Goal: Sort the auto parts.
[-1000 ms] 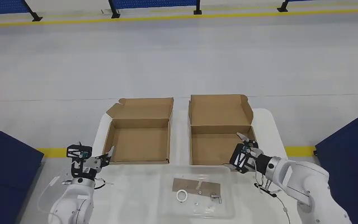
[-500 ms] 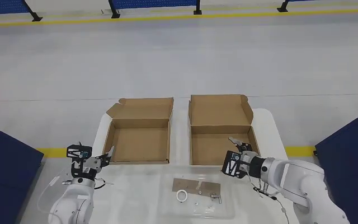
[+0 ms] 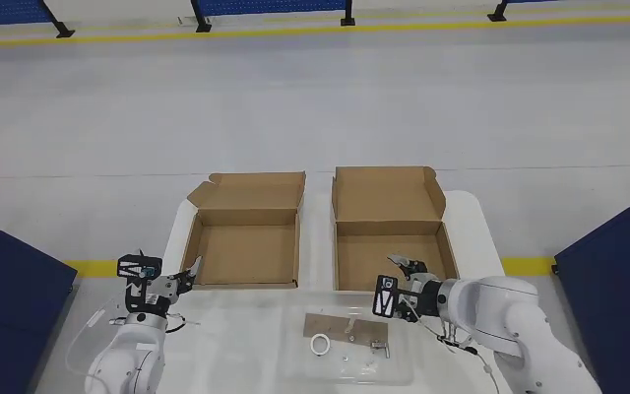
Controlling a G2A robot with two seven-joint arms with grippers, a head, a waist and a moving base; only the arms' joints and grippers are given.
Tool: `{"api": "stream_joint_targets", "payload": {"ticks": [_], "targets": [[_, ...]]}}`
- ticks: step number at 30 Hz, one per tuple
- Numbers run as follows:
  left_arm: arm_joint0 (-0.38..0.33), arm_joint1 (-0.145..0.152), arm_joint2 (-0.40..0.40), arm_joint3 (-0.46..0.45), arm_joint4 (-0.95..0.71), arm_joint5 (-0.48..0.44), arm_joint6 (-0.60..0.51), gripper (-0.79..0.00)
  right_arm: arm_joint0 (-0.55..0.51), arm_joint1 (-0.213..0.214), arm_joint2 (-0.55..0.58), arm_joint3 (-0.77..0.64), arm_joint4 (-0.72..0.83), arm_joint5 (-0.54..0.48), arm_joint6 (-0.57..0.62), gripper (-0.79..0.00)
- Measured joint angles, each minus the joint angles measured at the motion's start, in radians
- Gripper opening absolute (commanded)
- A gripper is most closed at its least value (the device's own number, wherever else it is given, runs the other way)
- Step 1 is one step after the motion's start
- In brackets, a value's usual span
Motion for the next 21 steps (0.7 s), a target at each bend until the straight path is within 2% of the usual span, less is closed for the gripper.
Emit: {"api": "stream_joint_targets", "payload": {"ticks": [5,9,14,21], "targets": [[0.000,0.000,0.000,0.000,0.000,0.000,0.000,0.000,0.022,0.013,-0.077,-0.005,-0.049,-0.007,-0.007,0.000],[0.000,0.000,0.000,0.000,0.000,0.000,0.000,0.000,0.069,0.040,-0.168,0.026,-0.102,-0.002,-0.002,0.000],[0.000,0.000,0.000,0.000,0.000,0.000,0.000,0.000,0.154,0.080,-0.292,0.061,-0.094,0.060,0.061,0.000],[0.000,0.000,0.000,0.000,0.000,0.000,0.000,0.000,0.166,0.084,-0.306,0.063,-0.090,0.071,0.071,0.000]]}}
